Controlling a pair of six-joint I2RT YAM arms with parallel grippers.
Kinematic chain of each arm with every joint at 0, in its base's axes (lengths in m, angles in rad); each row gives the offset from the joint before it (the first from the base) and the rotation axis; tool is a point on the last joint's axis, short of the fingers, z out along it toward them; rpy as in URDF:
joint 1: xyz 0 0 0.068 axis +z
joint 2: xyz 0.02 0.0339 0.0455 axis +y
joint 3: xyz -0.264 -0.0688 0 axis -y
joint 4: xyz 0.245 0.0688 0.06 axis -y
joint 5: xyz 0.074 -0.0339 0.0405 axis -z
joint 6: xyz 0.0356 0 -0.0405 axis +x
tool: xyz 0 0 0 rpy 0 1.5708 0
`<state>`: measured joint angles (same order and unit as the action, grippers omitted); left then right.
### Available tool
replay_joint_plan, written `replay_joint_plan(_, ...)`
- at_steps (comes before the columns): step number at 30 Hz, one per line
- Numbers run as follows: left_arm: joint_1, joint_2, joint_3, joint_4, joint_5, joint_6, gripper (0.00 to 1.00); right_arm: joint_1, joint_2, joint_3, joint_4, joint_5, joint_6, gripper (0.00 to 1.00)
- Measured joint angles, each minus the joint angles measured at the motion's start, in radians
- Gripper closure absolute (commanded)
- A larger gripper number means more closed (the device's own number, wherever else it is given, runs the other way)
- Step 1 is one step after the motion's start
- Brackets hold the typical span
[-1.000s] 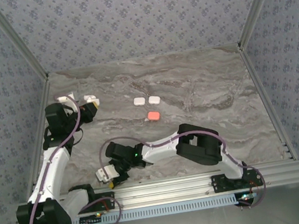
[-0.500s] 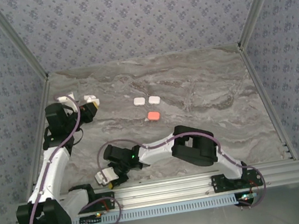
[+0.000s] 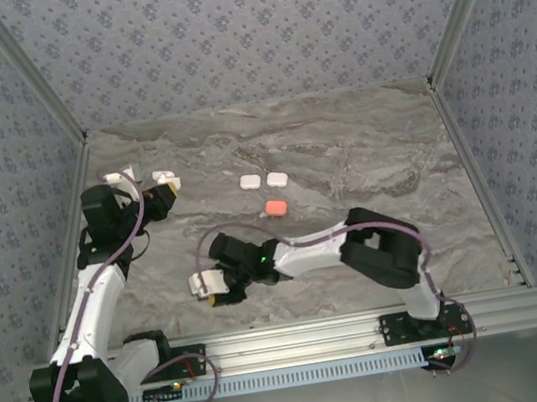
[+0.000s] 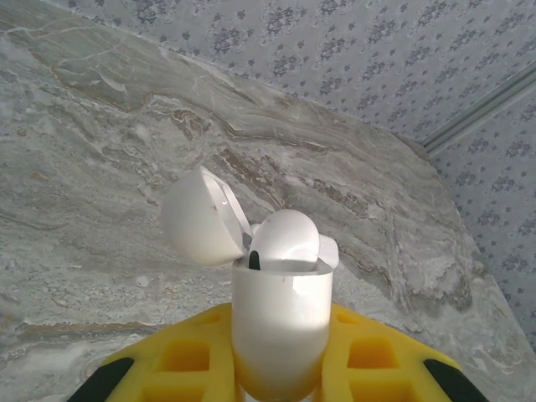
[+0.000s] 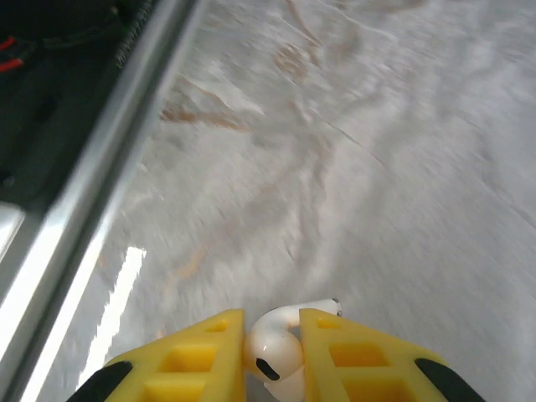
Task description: Insert wireless bluetooth earbuds into charging case
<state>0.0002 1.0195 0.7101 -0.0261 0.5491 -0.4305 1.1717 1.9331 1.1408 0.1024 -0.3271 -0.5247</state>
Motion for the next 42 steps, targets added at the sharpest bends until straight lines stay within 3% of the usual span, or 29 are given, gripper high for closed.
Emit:
replay_joint_plan(7, -0.003, -0.036, -0.015, 0.026, 0.016, -0.028, 1.0, -0.139, -0.183, -0.214, 0.003, 0.129, 0.098, 0.78)
replay_joint_plan(13, -0.014, -0.042, -0.041, 0.037, 0.016, -0.044, 1.0, -0.214, -0.205, -0.256, -0.051, 0.244, 0.195, 0.78)
replay_joint_plan(17, -0.018, -0.042, -0.047, 0.038, 0.016, -0.051, 1.0, -0.23, -0.205, -0.262, -0.074, 0.277, 0.254, 0.71)
replay_joint_plan(25, -0.021, -0.042, -0.048, 0.038, 0.015, -0.051, 1.0, -0.275, -0.246, -0.273, -0.141, 0.213, 0.369, 0.46)
replay_joint_plan(32, -0.021, -0.042, -0.054, 0.043, 0.015, -0.052, 1.0, -0.386, -0.364, -0.299, -0.152, 0.15, 0.459, 0.46)
replay_joint_plan(42, -0.022, -0.042, -0.064, 0.052, 0.015, -0.054, 1.0, -0.394, -0.219, -0.275, -0.166, 0.146, 0.511, 0.45)
